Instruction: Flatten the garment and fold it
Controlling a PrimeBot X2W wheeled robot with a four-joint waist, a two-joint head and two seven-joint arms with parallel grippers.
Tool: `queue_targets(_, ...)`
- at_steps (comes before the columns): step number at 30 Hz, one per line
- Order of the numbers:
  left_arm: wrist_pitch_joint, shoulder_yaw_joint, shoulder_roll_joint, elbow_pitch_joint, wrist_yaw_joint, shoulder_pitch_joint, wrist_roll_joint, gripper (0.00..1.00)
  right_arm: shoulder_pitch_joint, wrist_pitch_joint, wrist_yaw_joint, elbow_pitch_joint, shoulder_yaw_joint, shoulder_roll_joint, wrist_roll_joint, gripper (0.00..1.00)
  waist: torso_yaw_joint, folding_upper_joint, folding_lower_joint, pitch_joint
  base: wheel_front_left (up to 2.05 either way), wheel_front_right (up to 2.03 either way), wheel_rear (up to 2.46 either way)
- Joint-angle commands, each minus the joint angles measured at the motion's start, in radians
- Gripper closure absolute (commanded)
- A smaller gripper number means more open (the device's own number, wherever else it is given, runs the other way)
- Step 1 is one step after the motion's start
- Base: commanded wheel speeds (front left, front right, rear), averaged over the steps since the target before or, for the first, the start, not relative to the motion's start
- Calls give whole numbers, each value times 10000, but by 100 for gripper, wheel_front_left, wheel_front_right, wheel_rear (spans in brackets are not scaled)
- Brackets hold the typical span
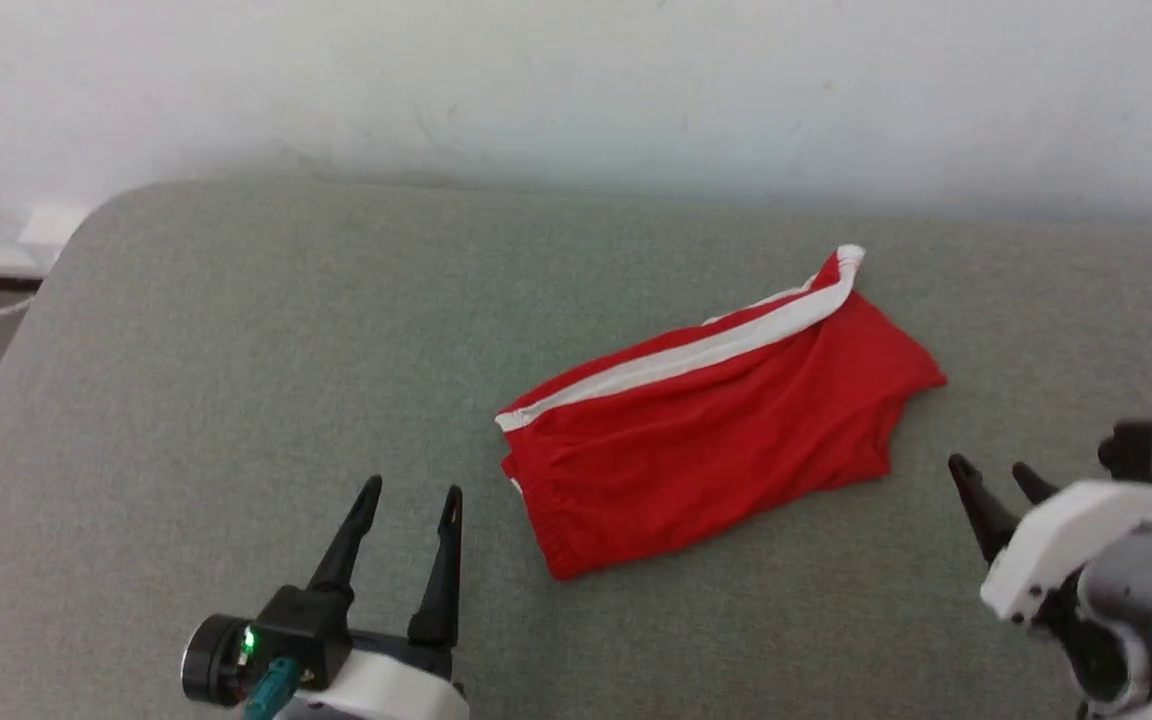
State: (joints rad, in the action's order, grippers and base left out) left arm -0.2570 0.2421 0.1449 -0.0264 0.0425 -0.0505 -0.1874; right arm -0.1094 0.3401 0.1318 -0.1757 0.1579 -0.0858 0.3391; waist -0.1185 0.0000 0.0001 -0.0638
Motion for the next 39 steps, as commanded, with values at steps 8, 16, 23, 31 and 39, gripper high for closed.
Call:
queue_targets(8,-47,-159,-486,-31,-474,710,422,0,-2619,3576,-11,-1059,1186,98,370,0,-1211,0,-1,-1382,0,0,0)
queue_targets(16,-47,-159,-759,-160,-687,962,611,0,-4413,4509,-11,-3129,2608,104,-483,0,-1880,0,-1,-1790,0,0,0)
queue_targets(23,-47,-175,-872,-235,-765,1084,644,0,-4922,5086,-11,-4434,2455,-192,-1714,0,-2158,0,-1,-1975,0,0,0)
queue_targets(31,-47,-197,-924,-396,-778,1046,617,0,-4901,4801,-11,-5176,2182,-305,-2108,100,-2100,0,-1,-1804,0,0,0)
queue_targets(39,-47,-243,-938,-565,-826,836,629,0,-4575,3238,-11,-5035,1741,-390,-1218,100,-1656,0,-1,-1008,0,0,0)
